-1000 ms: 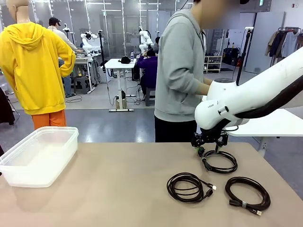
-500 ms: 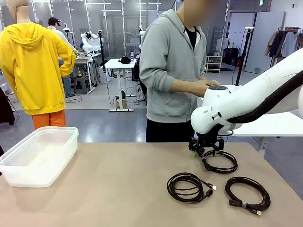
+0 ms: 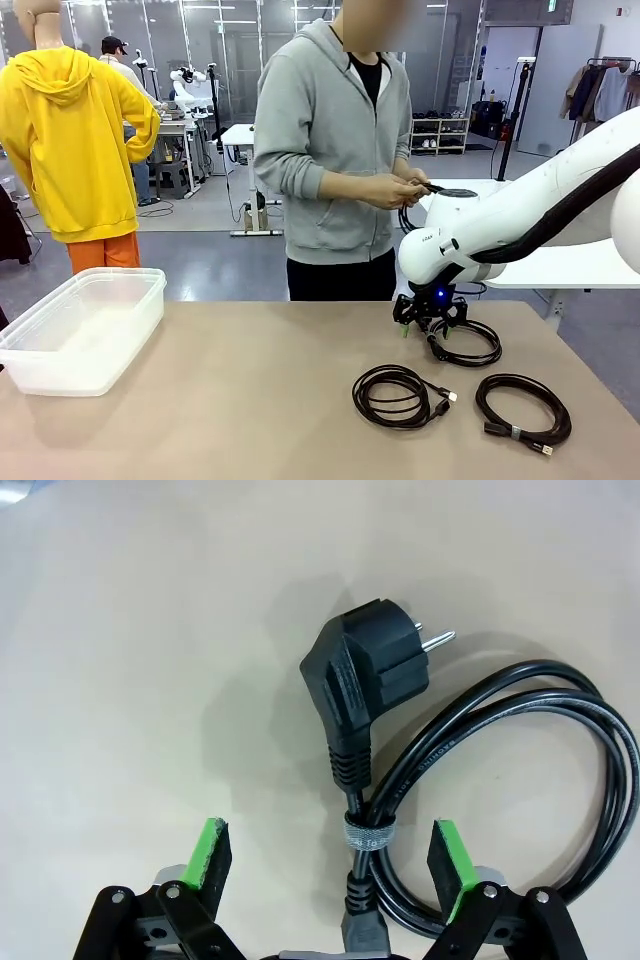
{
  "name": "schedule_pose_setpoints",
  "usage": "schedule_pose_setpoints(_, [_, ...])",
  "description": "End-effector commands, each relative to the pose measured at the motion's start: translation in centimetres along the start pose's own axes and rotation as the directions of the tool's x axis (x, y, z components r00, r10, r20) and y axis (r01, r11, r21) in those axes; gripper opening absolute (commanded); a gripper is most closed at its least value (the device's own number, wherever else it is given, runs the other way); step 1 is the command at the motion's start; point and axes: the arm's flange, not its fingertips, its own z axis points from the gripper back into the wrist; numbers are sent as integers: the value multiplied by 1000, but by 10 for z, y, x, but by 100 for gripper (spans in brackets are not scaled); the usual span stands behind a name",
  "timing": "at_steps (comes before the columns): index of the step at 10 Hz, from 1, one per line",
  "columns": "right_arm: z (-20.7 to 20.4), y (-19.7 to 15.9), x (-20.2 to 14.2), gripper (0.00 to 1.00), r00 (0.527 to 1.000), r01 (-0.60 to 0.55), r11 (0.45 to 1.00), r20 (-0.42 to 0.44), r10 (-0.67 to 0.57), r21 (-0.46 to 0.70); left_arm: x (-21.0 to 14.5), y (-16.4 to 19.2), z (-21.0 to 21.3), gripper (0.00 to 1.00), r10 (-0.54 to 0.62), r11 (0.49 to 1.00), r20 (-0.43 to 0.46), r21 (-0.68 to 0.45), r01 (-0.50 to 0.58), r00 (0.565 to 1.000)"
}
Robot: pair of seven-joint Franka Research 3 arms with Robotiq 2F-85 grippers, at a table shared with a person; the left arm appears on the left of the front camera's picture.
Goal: Organize and store the cables.
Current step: Place the Power Cable into the Organizing box.
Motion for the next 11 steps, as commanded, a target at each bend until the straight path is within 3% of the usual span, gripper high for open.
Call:
schedule_pose_setpoints(1, [0,0,4,77,1000,-5,1000,-16,6,10,0,0,0,100,-3,1000,1,-2,3,1000])
schedule_pose_setpoints(2, [-1,-1,3,42,1000,-9,1000,-20,9,2,0,0,0,100,-3,1000,1,-2,3,1000])
schedule_pose_setpoints(4, [-4,-5,2,0,1000,-16,1000,-12,16,-17,0,0,0,100,-3,1000,1,-2,3,1000])
schedule_pose_setpoints(6, [-7,-9,2,0,1000,-19,999,-9,19,-35,0,0,0,100,-3,1000,1,-2,3,1000])
schedule_pose_setpoints(7, [-8,-9,0,5,1000,-20,999,-12,20,-40,0,0,0,100,-3,1000,1,-2,3,1000])
schedule_pose_setpoints(8, [-8,-10,-1,0,1000,-23,999,-10,22,-42,0,0,0,100,-3,1000,1,-2,3,1000])
schedule_pose_setpoints(11, [15,-10,-5,0,999,-34,999,2,34,-40,0,0,0,100,-3,1000,1,-2,3,1000])
